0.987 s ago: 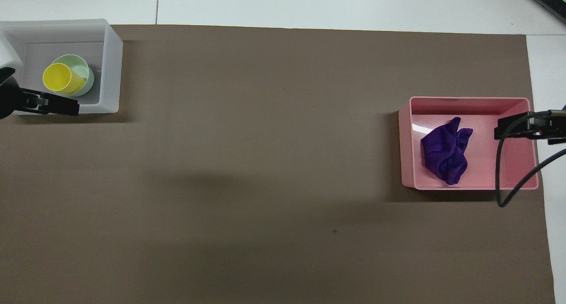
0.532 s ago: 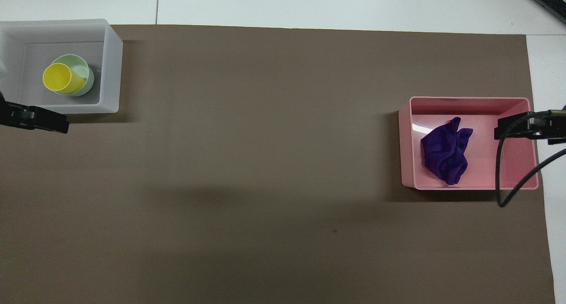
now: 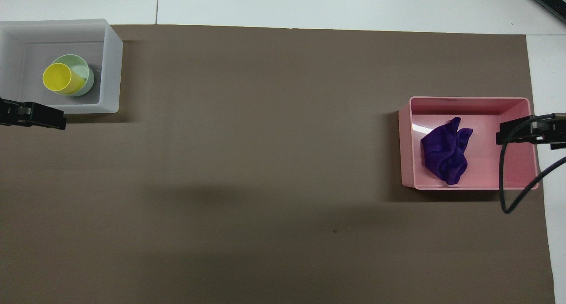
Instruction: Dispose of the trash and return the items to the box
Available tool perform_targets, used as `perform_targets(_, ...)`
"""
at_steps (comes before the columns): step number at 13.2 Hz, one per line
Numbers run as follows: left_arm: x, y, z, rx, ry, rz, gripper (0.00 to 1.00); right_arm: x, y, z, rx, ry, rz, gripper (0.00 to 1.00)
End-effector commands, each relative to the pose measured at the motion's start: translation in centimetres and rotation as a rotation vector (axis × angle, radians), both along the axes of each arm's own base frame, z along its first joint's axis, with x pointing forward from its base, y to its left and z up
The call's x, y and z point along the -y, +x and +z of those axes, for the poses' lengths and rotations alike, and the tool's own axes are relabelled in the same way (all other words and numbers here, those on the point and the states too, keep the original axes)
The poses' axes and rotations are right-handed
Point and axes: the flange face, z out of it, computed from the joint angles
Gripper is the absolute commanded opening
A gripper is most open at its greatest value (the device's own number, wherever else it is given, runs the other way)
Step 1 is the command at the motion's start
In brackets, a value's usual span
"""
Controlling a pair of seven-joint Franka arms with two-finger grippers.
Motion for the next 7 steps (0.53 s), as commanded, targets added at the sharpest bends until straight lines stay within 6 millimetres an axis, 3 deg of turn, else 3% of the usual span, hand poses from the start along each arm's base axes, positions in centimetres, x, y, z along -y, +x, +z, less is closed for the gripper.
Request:
perform_targets(1, -0.19, -0.69, 0.24, 0.001, -0.010, 0.017, 1.00, -0.17, -0.45, 0.29, -0.008, 0.009, 0.030, 1.00)
perform_targets(7, -0.19, -0.79, 0.13, -0.005, -0.010, 0.014, 1.00, -0.35, -0.43, 0.26, -0.001, -0.005, 0.033, 1.00)
